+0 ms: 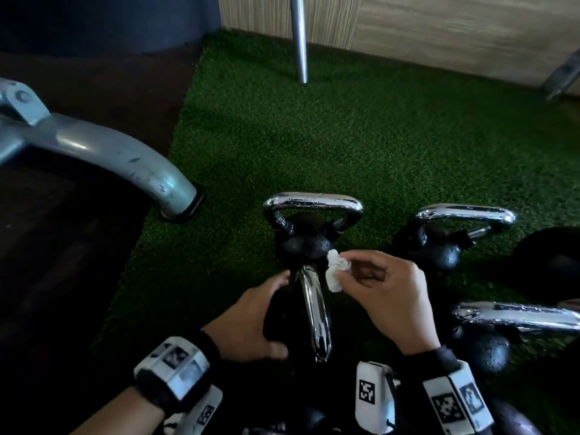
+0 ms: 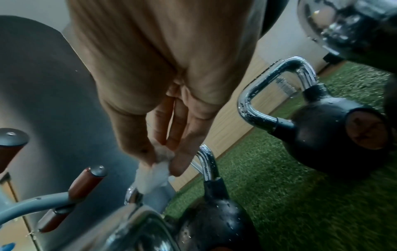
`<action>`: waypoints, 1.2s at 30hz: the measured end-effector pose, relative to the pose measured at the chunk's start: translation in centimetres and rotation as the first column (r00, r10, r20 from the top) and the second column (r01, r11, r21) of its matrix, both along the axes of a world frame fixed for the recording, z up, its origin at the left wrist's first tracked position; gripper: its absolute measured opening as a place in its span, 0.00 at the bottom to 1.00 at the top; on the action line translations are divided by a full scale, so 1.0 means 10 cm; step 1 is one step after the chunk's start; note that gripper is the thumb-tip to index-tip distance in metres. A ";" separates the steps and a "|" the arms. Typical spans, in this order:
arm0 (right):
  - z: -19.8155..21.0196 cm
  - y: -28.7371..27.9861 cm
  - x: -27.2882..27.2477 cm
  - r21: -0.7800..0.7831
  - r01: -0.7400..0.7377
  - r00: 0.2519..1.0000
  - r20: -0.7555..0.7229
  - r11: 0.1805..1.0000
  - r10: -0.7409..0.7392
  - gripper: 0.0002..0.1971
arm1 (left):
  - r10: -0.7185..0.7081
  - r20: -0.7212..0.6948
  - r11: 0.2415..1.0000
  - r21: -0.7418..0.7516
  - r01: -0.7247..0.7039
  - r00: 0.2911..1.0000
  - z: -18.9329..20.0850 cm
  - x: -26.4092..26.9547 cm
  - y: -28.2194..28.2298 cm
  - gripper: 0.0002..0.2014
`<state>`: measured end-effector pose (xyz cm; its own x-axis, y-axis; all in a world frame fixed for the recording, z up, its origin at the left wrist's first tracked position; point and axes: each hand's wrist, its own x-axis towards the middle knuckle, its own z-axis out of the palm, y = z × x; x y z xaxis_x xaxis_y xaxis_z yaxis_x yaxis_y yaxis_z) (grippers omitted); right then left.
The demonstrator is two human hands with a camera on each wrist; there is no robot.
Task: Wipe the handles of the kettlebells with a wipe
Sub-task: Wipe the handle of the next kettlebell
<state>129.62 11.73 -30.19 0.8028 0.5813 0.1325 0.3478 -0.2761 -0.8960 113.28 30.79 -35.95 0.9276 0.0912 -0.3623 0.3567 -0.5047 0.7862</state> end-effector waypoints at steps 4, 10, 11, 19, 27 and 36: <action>-0.19 -0.03 0.04 -0.079 0.086 0.993 -0.078 0.993 -0.092 0.14 | -0.116 -0.100 0.982 0.137 0.129 0.988 -0.31 0.05 -0.39 0.83; -0.55 0.01 0.03 -0.158 0.099 0.963 -0.235 0.983 -0.135 0.15 | 0.041 0.189 0.941 0.322 -0.102 0.981 -0.55 0.13 -0.61 0.75; -0.59 0.02 0.03 -0.167 0.097 0.958 -0.253 0.981 -0.138 0.14 | 0.017 0.194 0.941 0.328 -0.082 0.981 -0.58 0.13 -0.57 0.74; -0.75 0.10 -0.04 -0.183 0.034 0.939 -0.331 0.983 -0.094 0.11 | -0.286 0.275 0.925 0.329 0.190 0.918 -0.48 0.23 -0.19 0.68; -0.69 0.16 -0.05 -0.194 0.039 0.964 -0.250 0.980 -0.088 0.12 | -0.188 0.343 0.941 0.331 0.069 0.920 -0.52 0.23 -0.30 0.64; -0.67 0.24 0.00 -0.138 0.066 0.984 -0.157 0.988 -0.088 0.13 | -0.144 0.386 0.972 0.227 0.057 0.911 -0.36 0.28 -0.24 0.58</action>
